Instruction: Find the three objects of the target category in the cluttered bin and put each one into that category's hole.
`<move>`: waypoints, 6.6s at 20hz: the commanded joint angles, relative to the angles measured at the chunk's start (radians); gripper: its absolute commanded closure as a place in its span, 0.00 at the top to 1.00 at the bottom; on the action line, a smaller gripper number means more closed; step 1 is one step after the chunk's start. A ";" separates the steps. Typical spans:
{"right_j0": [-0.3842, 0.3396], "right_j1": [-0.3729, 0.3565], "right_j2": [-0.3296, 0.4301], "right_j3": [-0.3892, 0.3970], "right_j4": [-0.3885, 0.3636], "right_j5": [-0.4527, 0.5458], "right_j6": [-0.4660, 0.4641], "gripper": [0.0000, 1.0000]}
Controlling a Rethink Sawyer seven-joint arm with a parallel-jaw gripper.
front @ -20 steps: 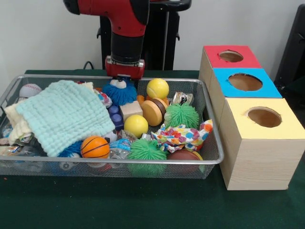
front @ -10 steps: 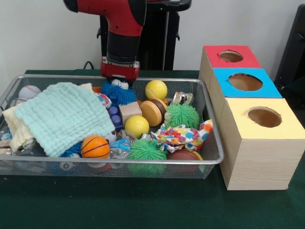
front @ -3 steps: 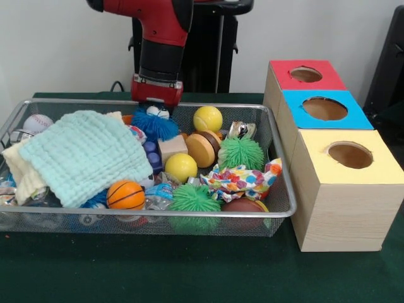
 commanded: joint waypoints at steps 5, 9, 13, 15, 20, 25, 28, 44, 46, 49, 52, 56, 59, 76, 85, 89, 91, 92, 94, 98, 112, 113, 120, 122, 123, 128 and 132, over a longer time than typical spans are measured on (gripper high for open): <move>-0.004 -0.008 -0.057 -0.124 0.112 -0.249 0.092 1.00; -0.011 -0.008 -0.053 -0.119 0.111 -0.263 0.097 1.00; -0.033 -0.003 -0.011 -0.141 0.065 -0.241 0.102 1.00; -0.070 -0.015 0.067 -0.174 -0.036 -0.155 0.106 1.00; -0.270 -0.040 0.406 -0.200 -0.296 0.149 0.098 1.00; -0.258 -0.011 0.404 -0.196 -0.231 0.154 0.092 1.00; -0.237 0.001 0.388 -0.191 -0.197 0.142 0.095 1.00; -0.219 -0.035 0.501 -0.175 -0.156 0.427 0.029 1.00; -0.111 -0.066 0.380 -0.212 -0.178 0.360 0.062 1.00; 0.130 -0.052 0.059 -0.273 -0.103 0.194 0.145 1.00; 0.274 0.012 -0.188 -0.246 0.092 0.026 0.171 1.00; 0.356 0.037 -0.353 -0.161 0.304 -0.140 0.135 1.00; 0.367 0.037 -0.381 -0.136 0.354 -0.191 0.114 1.00; 0.112 0.053 -0.053 -0.170 0.132 -0.098 0.158 1.00; -0.028 0.030 0.135 -0.143 0.089 0.248 0.067 1.00; -0.083 0.020 0.220 -0.104 0.099 0.338 0.055 1.00; -0.100 0.010 0.249 -0.079 0.115 0.335 0.081 1.00; -0.098 0.008 0.247 -0.068 0.130 0.301 0.111 1.00; -0.097 0.003 0.249 -0.059 0.142 0.253 0.143 1.00; -0.055 0.025 0.187 -0.098 0.124 0.129 0.138 1.00; -0.039 -0.079 -0.039 -0.107 0.138 0.424 0.006 1.00; -0.077 -0.102 0.004 -0.093 0.122 0.436 -0.004 1.00; -0.048 -0.143 0.077 -0.046 0.147 0.446 0.051 1.00; -0.064 -0.144 0.120 -0.037 0.155 0.450 0.058 1.00; -0.079 -0.146 0.145 -0.028 0.161 0.459 0.060 1.00; -0.035 -0.167 0.114 -0.031 0.180 0.502 0.067 1.00; 0.005 -0.154 0.066 -0.051 0.160 0.471 0.069 1.00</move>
